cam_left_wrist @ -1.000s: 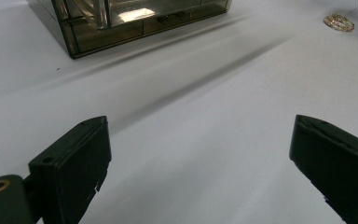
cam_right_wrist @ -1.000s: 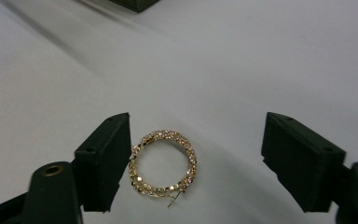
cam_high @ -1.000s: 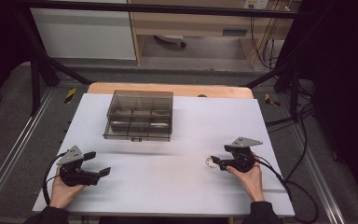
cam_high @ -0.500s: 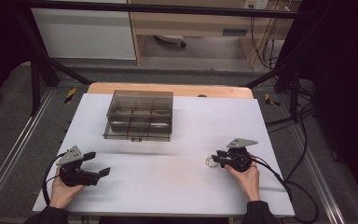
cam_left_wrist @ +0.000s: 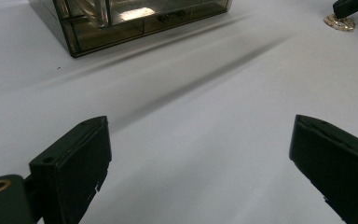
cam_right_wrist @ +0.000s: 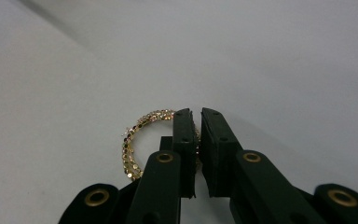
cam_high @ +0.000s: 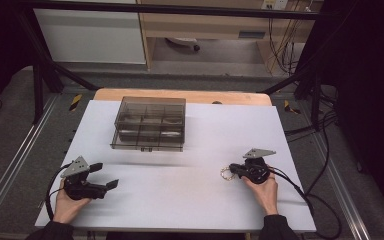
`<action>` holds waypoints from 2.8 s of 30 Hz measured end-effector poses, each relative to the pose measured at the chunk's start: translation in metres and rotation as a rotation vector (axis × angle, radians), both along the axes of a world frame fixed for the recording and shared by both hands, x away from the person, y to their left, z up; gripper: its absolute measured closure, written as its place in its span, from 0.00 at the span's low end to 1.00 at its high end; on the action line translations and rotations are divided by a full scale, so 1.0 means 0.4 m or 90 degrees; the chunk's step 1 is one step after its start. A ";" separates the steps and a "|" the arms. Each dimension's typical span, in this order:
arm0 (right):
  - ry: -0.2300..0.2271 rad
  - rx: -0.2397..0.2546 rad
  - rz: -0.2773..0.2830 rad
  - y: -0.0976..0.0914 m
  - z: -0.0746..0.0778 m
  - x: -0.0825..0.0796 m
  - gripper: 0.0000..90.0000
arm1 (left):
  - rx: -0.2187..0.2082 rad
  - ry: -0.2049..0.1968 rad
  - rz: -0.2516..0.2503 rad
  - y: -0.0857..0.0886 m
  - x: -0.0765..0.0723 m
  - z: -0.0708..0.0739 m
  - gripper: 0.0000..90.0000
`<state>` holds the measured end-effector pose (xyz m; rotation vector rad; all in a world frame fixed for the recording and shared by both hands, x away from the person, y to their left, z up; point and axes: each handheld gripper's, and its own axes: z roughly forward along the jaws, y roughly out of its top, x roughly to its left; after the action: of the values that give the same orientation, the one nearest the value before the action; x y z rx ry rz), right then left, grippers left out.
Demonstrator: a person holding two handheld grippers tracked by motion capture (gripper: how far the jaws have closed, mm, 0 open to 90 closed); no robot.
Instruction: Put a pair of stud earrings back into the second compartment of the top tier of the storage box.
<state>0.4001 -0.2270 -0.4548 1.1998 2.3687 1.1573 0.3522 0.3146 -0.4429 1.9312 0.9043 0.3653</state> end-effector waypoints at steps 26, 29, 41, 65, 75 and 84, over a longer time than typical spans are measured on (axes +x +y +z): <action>-0.014 0.047 -0.003 -0.015 0.057 -0.028 0.97 | -0.001 -0.003 0.004 0.003 -0.002 0.002 0.06; -0.018 0.049 -0.002 -0.009 0.070 -0.034 0.97 | 0.000 -0.003 0.004 0.002 -0.003 0.002 0.06; -0.035 0.059 0.011 0.017 0.117 -0.049 0.97 | 0.008 -0.004 0.004 -0.001 -0.003 0.001 0.06; -0.074 0.086 0.071 0.159 0.230 -0.044 0.97 | 0.010 -0.003 0.004 -0.003 -0.004 -0.001 0.06; -0.087 0.094 0.087 0.239 0.265 -0.022 0.97 | 0.009 -0.002 0.004 -0.003 -0.004 -0.001 0.06; -0.091 0.099 0.093 0.303 0.282 0.000 0.97 | 0.009 -0.002 0.004 -0.002 -0.004 -0.001 0.06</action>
<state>0.4001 -0.1059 -0.3420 0.9643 2.3262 1.4461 0.3504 0.3136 -0.4433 1.9408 0.9077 0.3789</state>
